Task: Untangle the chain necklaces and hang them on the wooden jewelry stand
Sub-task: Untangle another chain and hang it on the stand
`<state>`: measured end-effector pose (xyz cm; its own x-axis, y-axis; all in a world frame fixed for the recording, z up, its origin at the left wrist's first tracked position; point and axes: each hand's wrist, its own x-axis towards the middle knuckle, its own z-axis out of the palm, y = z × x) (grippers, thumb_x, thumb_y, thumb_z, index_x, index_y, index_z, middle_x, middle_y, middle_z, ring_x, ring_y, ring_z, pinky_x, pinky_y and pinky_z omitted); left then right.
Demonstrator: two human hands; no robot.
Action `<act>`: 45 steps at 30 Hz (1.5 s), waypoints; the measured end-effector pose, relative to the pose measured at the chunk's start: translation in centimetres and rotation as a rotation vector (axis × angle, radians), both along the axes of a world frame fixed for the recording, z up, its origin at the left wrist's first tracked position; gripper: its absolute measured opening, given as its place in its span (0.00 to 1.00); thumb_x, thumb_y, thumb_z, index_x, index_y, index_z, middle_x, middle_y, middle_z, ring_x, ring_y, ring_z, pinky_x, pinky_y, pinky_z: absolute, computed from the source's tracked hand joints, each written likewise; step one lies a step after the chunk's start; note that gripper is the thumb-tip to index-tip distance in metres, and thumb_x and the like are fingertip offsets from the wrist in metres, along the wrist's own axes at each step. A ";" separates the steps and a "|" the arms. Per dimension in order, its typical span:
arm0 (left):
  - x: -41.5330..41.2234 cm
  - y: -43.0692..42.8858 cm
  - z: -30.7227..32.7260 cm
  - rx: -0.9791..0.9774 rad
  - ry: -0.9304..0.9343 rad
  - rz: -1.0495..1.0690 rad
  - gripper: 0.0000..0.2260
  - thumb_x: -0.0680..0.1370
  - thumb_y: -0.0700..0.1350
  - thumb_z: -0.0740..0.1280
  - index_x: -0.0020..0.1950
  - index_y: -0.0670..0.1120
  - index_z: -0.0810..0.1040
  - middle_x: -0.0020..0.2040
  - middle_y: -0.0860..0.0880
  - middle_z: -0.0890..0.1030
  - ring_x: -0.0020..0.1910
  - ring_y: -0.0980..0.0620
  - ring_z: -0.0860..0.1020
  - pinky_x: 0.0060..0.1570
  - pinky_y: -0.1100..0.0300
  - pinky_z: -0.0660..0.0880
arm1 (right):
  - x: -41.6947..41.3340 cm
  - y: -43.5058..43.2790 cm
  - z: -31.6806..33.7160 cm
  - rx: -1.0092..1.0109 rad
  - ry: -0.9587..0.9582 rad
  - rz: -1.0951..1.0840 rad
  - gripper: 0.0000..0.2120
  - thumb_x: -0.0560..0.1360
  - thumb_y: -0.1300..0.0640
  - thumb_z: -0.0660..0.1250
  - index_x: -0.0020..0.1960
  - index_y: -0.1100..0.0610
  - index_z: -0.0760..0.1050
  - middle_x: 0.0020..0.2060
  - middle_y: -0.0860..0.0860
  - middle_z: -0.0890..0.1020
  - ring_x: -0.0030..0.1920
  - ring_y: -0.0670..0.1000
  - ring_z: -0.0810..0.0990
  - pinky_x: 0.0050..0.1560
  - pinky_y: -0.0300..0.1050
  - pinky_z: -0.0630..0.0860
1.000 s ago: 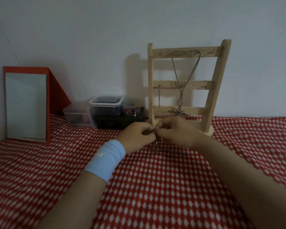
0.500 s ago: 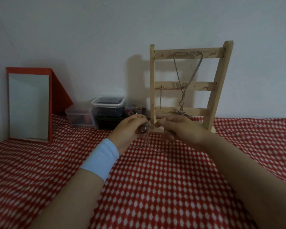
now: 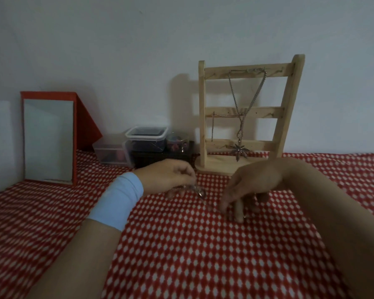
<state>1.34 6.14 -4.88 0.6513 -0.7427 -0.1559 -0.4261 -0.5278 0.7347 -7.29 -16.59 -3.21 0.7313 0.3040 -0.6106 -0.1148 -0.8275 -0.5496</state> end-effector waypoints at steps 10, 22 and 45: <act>-2.1 3.9 -0.3 0.187 -0.158 -0.090 0.10 0.76 0.45 0.71 0.56 0.53 0.84 0.49 0.60 0.84 0.49 0.62 0.81 0.56 0.67 0.75 | 0.4 3.8 0.2 -0.209 -0.348 0.021 0.08 0.80 0.43 0.65 0.52 0.43 0.83 0.49 0.40 0.86 0.54 0.45 0.83 0.66 0.48 0.75; -2.4 3.4 -3.3 0.098 -0.351 -0.017 0.03 0.81 0.46 0.63 0.49 0.52 0.76 0.46 0.55 0.82 0.47 0.56 0.80 0.52 0.59 0.76 | 0.0 7.1 -3.9 0.002 -0.454 0.062 0.04 0.76 0.50 0.74 0.50 0.44 0.85 0.46 0.37 0.85 0.47 0.35 0.81 0.52 0.30 0.72; 2.2 -7.5 4.0 -0.352 -0.327 -0.074 0.07 0.80 0.42 0.66 0.45 0.53 0.78 0.41 0.56 0.80 0.42 0.59 0.78 0.47 0.61 0.76 | 1.6 -2.8 -0.3 0.377 -0.544 -0.317 0.12 0.81 0.57 0.68 0.64 0.54 0.80 0.48 0.51 0.86 0.47 0.52 0.85 0.55 0.50 0.82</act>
